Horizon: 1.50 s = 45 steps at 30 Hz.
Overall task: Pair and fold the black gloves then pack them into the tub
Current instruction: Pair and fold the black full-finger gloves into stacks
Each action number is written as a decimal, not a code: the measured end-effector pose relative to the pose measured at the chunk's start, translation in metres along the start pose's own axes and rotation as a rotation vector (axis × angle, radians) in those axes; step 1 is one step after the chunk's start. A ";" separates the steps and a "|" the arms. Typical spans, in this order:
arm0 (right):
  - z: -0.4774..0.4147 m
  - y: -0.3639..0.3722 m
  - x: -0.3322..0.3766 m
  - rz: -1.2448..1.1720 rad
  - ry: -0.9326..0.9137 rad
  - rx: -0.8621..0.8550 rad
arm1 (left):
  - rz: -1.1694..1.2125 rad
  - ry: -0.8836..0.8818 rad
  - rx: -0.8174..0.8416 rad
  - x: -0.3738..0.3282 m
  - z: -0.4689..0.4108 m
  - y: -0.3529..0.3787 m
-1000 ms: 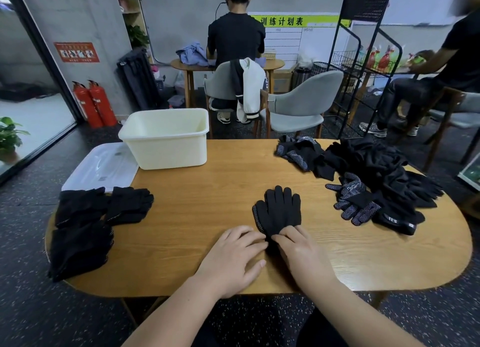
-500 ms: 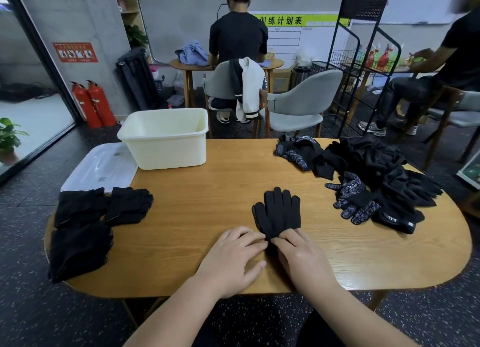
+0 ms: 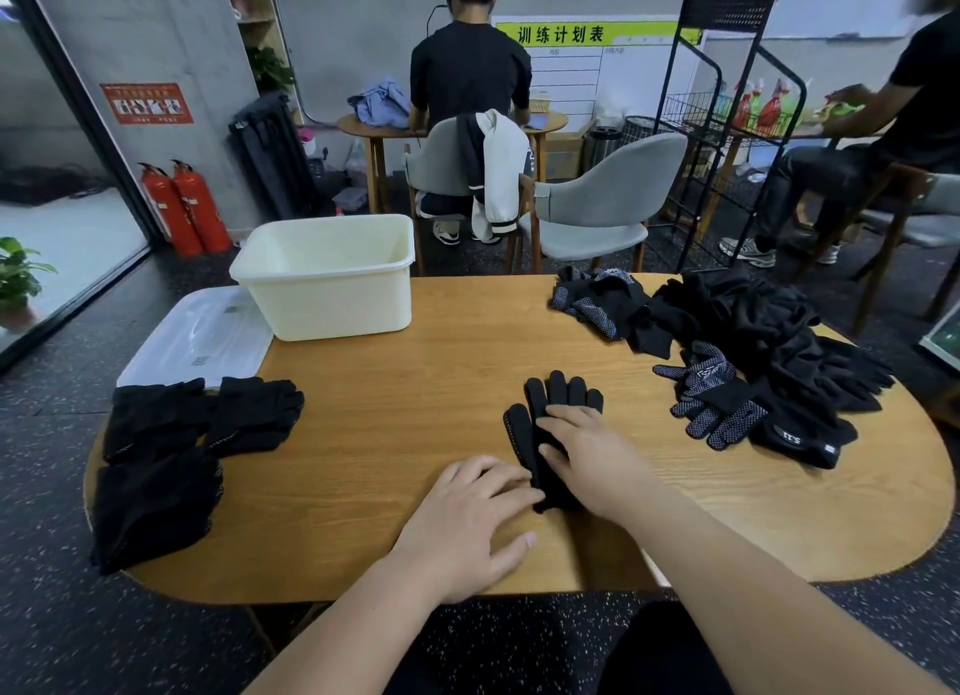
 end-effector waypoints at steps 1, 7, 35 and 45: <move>-0.009 -0.001 -0.003 0.017 0.041 0.048 | 0.000 0.001 0.000 0.000 0.000 0.000; -0.034 0.003 0.007 0.122 0.127 0.131 | 0.021 -0.032 0.007 0.001 0.002 -0.001; 0.007 0.029 0.044 -0.060 0.101 -0.084 | 0.134 -0.283 -0.222 0.012 0.004 -0.002; 0.048 0.018 -0.010 0.125 0.107 -0.045 | 0.029 -0.366 -0.068 0.012 -0.002 0.003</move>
Point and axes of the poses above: each hand's wrist, its own z-axis away from the middle knuckle, its own y-axis out of the palm, x = y × z, the point moved 3 cm from there along -z, towards the middle knuckle, and after that the axes turned 3 degrees about -x, right-handed, at the moved point
